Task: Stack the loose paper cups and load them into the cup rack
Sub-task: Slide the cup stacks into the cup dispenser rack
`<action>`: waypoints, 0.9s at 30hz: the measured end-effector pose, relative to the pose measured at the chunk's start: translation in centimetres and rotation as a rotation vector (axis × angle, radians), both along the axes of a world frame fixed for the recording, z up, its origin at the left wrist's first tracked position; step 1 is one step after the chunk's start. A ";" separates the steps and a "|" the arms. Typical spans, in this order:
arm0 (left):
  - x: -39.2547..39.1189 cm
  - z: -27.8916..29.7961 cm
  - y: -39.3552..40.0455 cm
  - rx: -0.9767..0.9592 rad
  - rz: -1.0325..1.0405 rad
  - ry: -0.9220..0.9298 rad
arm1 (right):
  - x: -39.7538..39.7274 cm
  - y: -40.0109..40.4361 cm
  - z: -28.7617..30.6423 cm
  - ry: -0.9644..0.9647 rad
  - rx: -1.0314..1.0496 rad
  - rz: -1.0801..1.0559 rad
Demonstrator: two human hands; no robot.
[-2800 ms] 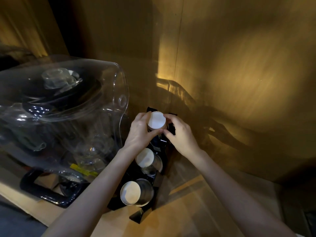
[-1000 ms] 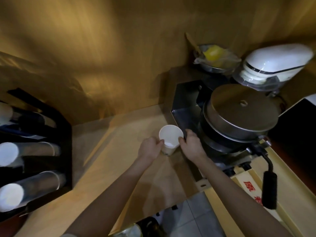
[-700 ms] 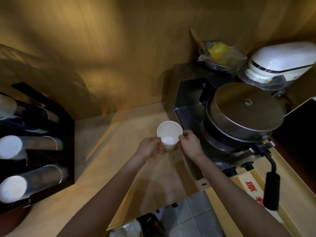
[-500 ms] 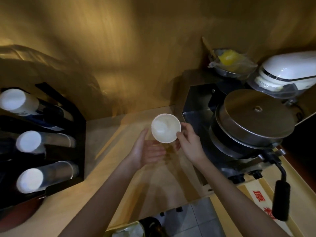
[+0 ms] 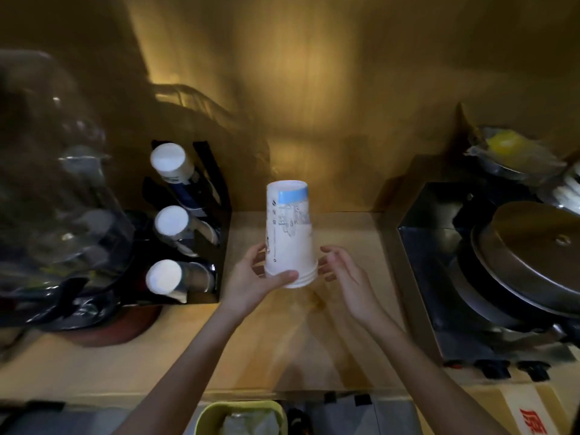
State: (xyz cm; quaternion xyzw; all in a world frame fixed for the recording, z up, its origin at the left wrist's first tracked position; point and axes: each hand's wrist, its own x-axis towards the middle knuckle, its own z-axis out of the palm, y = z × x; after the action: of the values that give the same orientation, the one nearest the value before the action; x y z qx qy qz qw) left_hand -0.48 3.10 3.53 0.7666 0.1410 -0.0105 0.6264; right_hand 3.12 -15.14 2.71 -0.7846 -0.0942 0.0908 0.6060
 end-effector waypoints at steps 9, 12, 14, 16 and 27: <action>-6.6 -0.9 4.9 0.225 0.199 -0.226 | -3.1 9.1 0.7 0.033 -0.106 0.266; -8.1 -1.0 6.4 0.290 0.251 -0.255 | -3.9 11.5 0.4 0.035 -0.087 0.244; -8.8 -0.9 7.6 0.325 0.257 -0.250 | -4.3 13.0 0.4 0.037 -0.049 0.217; -9.3 -0.4 9.2 0.345 0.213 -0.224 | -4.4 14.2 0.6 0.025 -0.007 0.206; -10.5 9.5 16.3 0.560 0.164 -0.325 | -4.4 20.6 0.7 -0.087 -0.091 0.259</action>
State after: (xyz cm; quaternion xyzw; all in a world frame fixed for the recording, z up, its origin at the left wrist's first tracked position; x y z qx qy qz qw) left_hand -11.00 19.40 13.03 0.8866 0.0979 0.2017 0.4046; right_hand -1.23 5.46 3.44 -0.7958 -0.2165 0.1385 0.5483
